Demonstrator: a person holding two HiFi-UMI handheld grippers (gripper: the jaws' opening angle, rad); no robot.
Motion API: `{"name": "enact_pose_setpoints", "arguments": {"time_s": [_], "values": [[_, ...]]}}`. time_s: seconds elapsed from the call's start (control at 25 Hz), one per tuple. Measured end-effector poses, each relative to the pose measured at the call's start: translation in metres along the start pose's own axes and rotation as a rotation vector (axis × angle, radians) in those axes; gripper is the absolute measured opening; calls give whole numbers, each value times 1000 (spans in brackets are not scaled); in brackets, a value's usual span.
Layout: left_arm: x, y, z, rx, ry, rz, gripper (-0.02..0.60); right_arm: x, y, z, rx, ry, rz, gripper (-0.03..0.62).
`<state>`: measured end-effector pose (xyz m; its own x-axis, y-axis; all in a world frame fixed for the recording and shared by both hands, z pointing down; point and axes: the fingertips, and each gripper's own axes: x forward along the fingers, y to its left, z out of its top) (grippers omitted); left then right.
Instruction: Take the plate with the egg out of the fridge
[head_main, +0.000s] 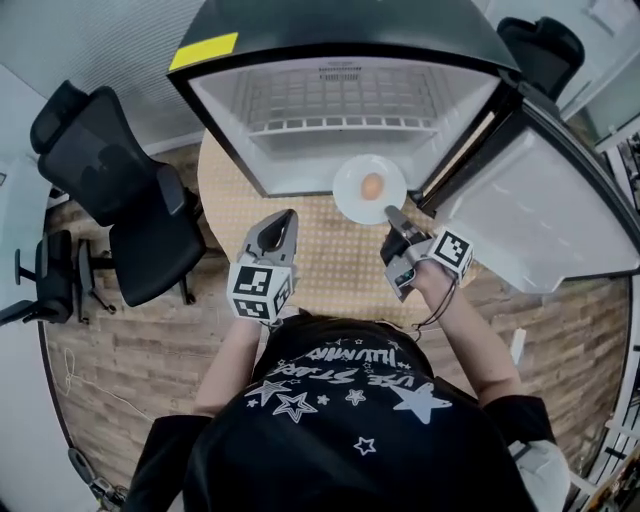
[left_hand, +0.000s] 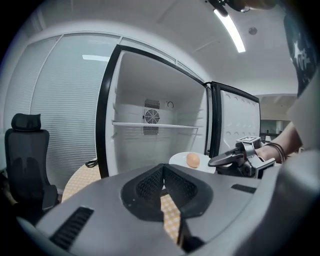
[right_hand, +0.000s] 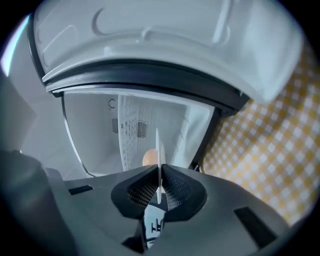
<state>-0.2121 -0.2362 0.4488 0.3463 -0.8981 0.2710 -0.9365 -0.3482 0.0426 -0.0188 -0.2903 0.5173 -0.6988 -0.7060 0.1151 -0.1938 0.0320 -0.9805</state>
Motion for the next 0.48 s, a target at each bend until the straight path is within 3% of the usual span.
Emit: {"name": "enact_pose_setpoints", "arguments": {"time_s": [0.08,0.28,0.48], "values": [[-4,-6,1,-5,-5,29,6,-10,4,5,-34,24,14,37],[-10,-31,5,-21,-24,76,6,-31,11,7,19,27,64,38],[-23,-59,4,-26,-42,132,6,-51,13,-6,33,98,90,38]]}}
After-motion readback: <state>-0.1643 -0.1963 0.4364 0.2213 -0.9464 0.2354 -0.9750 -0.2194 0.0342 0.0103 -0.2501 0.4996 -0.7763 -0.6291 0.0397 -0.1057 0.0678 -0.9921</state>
